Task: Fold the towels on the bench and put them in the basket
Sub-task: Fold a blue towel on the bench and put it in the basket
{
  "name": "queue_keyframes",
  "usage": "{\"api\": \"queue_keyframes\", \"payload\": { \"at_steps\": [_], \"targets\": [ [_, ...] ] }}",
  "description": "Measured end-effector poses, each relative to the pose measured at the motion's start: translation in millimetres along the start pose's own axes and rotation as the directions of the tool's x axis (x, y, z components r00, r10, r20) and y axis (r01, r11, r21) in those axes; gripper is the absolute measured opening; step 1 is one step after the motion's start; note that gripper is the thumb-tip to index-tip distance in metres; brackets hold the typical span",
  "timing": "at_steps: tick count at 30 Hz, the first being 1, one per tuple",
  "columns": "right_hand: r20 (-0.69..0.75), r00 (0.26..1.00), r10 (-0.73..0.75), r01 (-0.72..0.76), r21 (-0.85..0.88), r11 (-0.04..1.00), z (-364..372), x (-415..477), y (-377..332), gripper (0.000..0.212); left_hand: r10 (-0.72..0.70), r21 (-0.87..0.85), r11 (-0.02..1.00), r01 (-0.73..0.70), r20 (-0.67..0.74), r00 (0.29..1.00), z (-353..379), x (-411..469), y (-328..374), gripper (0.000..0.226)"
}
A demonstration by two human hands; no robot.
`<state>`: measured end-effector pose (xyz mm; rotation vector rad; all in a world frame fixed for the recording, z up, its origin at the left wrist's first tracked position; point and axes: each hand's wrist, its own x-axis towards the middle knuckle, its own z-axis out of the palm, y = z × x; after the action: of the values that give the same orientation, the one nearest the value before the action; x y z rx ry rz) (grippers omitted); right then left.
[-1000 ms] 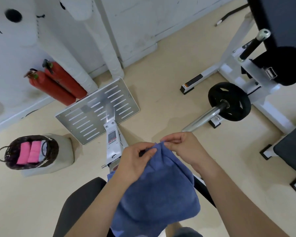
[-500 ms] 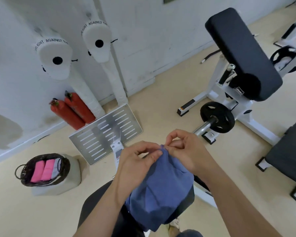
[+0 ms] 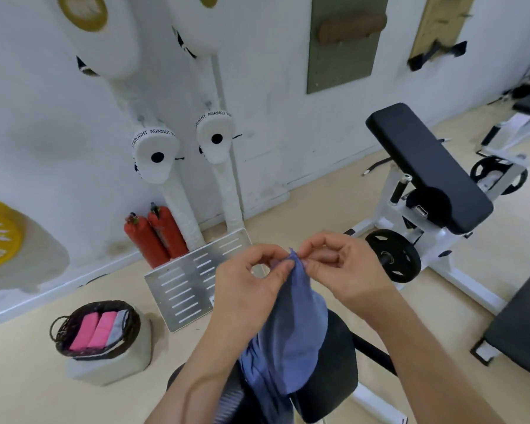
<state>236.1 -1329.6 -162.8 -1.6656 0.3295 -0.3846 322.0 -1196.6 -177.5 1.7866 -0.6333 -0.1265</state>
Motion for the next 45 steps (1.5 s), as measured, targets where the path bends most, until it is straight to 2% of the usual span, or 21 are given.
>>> {"api": "queue_keyframes", "payload": {
  "at_steps": [3,10,11,13,15,17,20,23,24,26,28,30,33,35,36,38,40,41,43,45],
  "targets": [
    [0.022,1.0,0.01,-0.01,0.039,0.999,5,-6,-12,0.011,0.02,-0.011,1.0,-0.02,-0.018,1.0,-8,-3,7,0.022],
    [0.021,0.999,-0.025,0.024,0.028,0.999,6,-7,-23,0.018,0.011,-0.08,0.997,-0.011,-0.002,1.0,-17,-9,20,0.016],
    [0.021,0.999,-0.027,0.026,0.038,0.999,4,-6,-26,0.018,-0.013,-0.095,0.995,0.015,0.022,1.0,-19,-9,19,0.014],
    [0.019,0.999,-0.037,0.036,0.045,0.998,0,-5,-32,0.021,-0.061,-0.079,0.994,0.075,0.158,0.986,-25,-10,13,0.009],
    [-0.003,0.998,-0.068,0.068,0.012,0.998,-8,0,-39,0.024,-0.116,0.027,0.993,0.114,0.333,0.936,-34,-14,-2,0.012],
    [-0.049,0.992,-0.113,0.109,-0.065,0.992,-18,7,-44,0.027,-0.187,0.244,0.967,0.08,0.458,0.869,-49,-19,-22,0.029],
    [-0.159,0.973,-0.169,0.132,-0.22,0.966,-35,18,-44,0.032,-0.27,0.578,0.812,-0.078,0.491,0.828,-78,-23,-42,0.035],
    [-0.249,0.948,-0.197,0.11,-0.324,0.94,-52,28,-37,0.031,-0.286,0.736,0.651,-0.187,0.466,0.837,-108,-23,-48,0.034],
    [-0.263,0.944,-0.2,0.099,-0.352,0.931,-55,31,-34,0.03,-0.256,0.754,0.622,-0.213,0.453,0.854,-117,-22,-50,0.037],
    [-0.275,0.939,-0.207,0.083,-0.403,0.912,-58,37,-25,0.028,-0.072,0.773,0.55,-0.316,0.421,0.904,-134,-20,-51,0.046],
    [-0.27,0.939,-0.211,0.069,-0.455,0.888,-60,42,-16,0.026,0.161,0.786,0.456,-0.417,0.388,0.908,-147,-17,-55,0.046],
    [-0.253,0.945,-0.206,0.051,-0.508,0.86,-61,45,-9,0.024,0.264,0.794,0.442,-0.417,0.329,0.907,-157,-15,-53,0.038],
    [-0.211,0.953,-0.216,0.044,-0.611,0.79,-58,45,-2,0.023,0.3,0.774,0.504,-0.384,0.261,0.918,-165,-13,-44,0.022],
    [-0.195,0.951,-0.238,0.049,-0.667,0.744,-54,42,2,0.023,0.26,0.718,0.627,-0.304,0.175,0.95,-164,-16,-36,0.01],
    [-0.21,0.947,-0.245,0.044,-0.668,0.743,-53,41,4,0.022,0.207,0.66,0.719,-0.219,0.097,0.973,-163,-18,-33,0.005],
    [-0.29,0.94,-0.18,0.001,-0.525,0.851,-52,38,7,0.02,0.053,0.459,0.888,-0.016,-0.069,0.996,-160,-21,-30,0.006],
    [-0.308,0.951,-0.019,-0.056,-0.232,0.971,-51,32,6,0.018,-0.046,0.245,0.966,0.085,-0.16,0.986,-157,-22,-28,0.01],
    [-0.278,0.96,0.041,-0.074,-0.109,0.991,-51,29,6,0.018,-0.07,0.175,0.979,0.101,-0.173,0.982,-156,-22,-29,0.012],
    [-0.22,0.97,0.099,-0.095,0.03,0.995,-51,23,5,0.019,-0.088,0.179,0.978,0.111,-0.133,0.987,-157,-21,-33,0.018],
    [-0.211,0.974,0.08,-0.085,-0.014,0.996,-50,19,2,0.017,-0.095,0.338,0.936,0.098,-0.026,0.995,-163,-17,-40,0.02]
  ]
}}
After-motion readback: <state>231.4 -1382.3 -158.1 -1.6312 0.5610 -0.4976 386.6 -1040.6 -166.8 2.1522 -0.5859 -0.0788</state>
